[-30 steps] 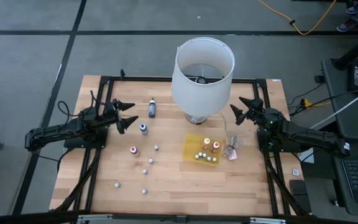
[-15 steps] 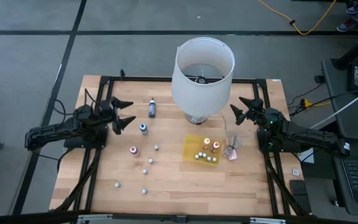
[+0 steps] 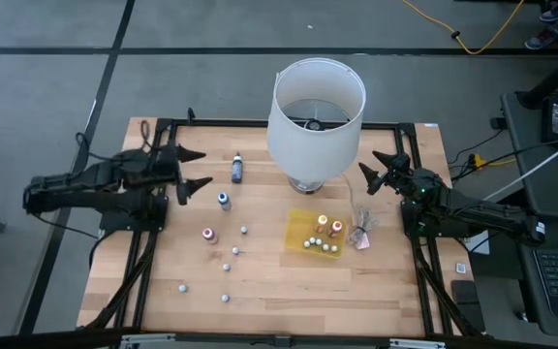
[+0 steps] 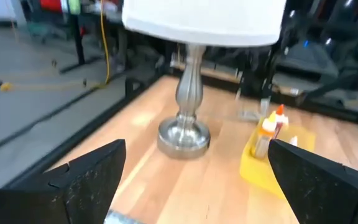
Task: Pick & Place food coloring
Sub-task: Put the red food coloring bottle into the yellow bin
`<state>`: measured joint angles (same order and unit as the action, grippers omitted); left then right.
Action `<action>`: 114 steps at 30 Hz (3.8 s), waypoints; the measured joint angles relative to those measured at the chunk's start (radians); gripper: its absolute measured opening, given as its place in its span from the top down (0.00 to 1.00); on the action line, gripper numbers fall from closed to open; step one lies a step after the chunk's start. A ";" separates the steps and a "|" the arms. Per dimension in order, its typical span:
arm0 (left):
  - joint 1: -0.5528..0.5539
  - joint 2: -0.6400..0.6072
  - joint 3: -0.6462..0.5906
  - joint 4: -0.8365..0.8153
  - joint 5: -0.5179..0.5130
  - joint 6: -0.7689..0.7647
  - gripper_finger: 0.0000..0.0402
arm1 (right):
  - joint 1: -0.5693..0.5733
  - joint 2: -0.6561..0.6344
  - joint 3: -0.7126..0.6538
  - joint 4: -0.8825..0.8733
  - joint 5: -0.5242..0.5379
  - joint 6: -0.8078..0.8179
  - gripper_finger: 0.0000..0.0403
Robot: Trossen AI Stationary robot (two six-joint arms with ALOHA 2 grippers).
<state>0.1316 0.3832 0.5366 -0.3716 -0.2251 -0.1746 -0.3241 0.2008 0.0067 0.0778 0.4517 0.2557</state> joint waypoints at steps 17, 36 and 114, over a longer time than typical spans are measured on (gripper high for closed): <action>-0.165 0.656 0.258 -0.052 -0.052 0.084 0.03 | 0.000 0.000 0.000 0.000 0.000 -0.001 0.12; -0.170 1.008 0.653 -0.587 0.078 0.063 0.03 | 0.000 0.000 0.000 0.000 0.000 0.000 0.12; -0.266 1.452 0.648 -0.499 0.171 0.094 0.33 | 0.000 0.000 0.000 0.000 0.000 0.000 0.12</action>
<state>-0.1346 1.8352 1.1848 -0.8707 -0.0537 -0.0808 -0.3241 0.2005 0.0064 0.0780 0.4519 0.2558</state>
